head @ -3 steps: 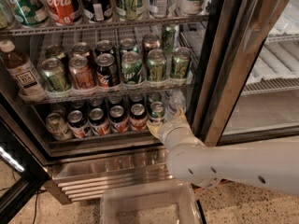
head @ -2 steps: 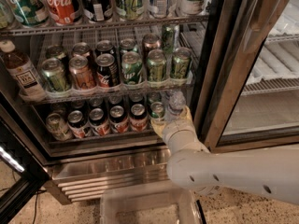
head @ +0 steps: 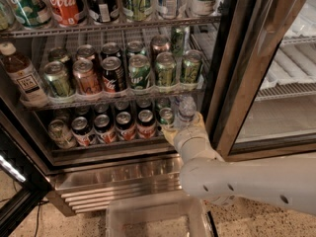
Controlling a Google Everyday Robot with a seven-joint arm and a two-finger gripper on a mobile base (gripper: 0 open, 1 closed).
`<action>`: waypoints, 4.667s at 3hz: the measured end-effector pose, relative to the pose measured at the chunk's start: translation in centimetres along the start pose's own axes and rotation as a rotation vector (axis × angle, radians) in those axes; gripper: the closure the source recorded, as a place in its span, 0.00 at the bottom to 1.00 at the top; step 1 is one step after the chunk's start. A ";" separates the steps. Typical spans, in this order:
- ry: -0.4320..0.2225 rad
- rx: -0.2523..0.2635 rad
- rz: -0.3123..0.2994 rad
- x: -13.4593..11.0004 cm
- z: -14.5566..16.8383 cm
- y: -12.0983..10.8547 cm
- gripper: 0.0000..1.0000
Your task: Pick water bottle from bottom shelf of fridge
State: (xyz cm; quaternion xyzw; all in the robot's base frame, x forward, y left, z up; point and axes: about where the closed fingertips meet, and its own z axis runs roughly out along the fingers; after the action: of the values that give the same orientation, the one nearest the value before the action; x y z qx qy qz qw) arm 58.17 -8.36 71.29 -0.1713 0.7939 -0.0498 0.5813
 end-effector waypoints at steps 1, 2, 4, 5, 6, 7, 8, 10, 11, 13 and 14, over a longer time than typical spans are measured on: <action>0.034 -0.031 0.018 1.5 0.9 0.6 0.33; 0.056 -0.022 0.023 2.6 1.6 0.3 0.33; 0.030 0.015 0.011 2.4 2.7 -0.9 0.34; 0.018 -0.002 0.005 2.1 3.3 -0.5 0.38; 0.022 0.002 0.007 2.2 3.6 -0.5 0.41; 0.031 0.035 0.013 2.6 4.0 -1.3 0.38; 0.047 0.060 0.022 3.2 4.7 -2.0 0.35; 0.061 0.067 0.039 4.0 6.1 -2.1 0.41; 0.060 0.077 0.043 4.1 6.6 -2.4 0.45; 0.070 0.104 0.058 4.7 7.2 -3.3 0.27; 0.090 0.105 0.067 5.5 7.4 -3.3 0.24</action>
Offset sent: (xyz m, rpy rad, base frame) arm 0.0106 -0.0120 -0.0461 0.0119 0.0872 -0.0261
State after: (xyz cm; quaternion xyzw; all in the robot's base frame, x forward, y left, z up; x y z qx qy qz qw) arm 64.40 -12.33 64.89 -0.1116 0.8209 -0.0797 0.5544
